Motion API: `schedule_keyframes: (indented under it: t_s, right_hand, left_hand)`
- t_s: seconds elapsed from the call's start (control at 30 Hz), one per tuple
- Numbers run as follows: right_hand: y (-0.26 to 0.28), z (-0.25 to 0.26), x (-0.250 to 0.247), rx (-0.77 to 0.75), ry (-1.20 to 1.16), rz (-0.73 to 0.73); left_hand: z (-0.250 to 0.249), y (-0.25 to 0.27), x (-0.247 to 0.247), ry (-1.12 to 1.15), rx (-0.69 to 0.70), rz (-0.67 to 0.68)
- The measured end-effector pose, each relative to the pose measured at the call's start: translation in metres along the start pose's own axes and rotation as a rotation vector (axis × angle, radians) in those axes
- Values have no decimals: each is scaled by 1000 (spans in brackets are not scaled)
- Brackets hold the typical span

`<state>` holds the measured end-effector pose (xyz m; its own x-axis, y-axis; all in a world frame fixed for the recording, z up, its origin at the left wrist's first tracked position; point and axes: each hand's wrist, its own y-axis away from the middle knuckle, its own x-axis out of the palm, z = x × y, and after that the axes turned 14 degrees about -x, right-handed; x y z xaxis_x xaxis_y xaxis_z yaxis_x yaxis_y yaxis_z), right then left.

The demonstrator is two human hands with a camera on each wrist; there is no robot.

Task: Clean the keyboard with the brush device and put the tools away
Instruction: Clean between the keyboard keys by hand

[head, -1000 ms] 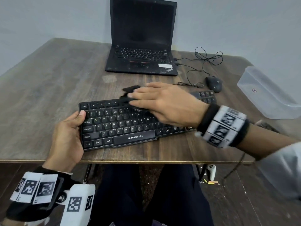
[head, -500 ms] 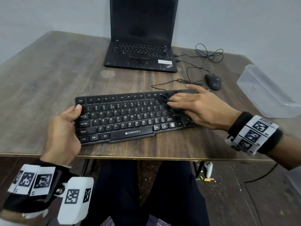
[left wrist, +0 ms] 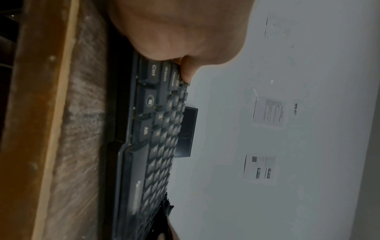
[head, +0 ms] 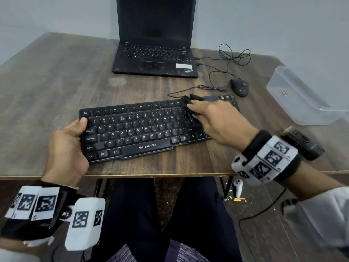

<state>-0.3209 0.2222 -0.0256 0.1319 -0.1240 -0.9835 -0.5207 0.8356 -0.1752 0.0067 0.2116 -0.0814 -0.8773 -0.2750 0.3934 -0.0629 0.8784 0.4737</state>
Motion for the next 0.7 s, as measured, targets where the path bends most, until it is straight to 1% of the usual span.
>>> schedule_keyframes:
  t_s: [0.2, 0.27, 0.33, 0.47, 0.53, 0.6, 0.7]
  right_hand:
    - [52, 46, 24, 129, -2, -87]
    - [64, 63, 35, 196, 2, -141]
    - [73, 78, 38, 230, 25, -174]
    - [80, 85, 18, 301, -56, -178]
    - [81, 79, 13, 327, -85, -237]
    - [76, 79, 21, 344, -62, -271]
    - [65, 105, 52, 369, -73, -240]
  left_hand:
    - [1, -3, -1, -1, -2, -24]
    - [1, -3, 0, -7, -4, -22]
    - [1, -1, 0, -27, -7, -14]
    - [2, 1, -1, -62, -4, 10]
    - [2, 0, -3, -61, -5, 14]
    - [3, 0, -3, -61, -5, 24]
    - [2, 1, -2, -44, -7, 30]
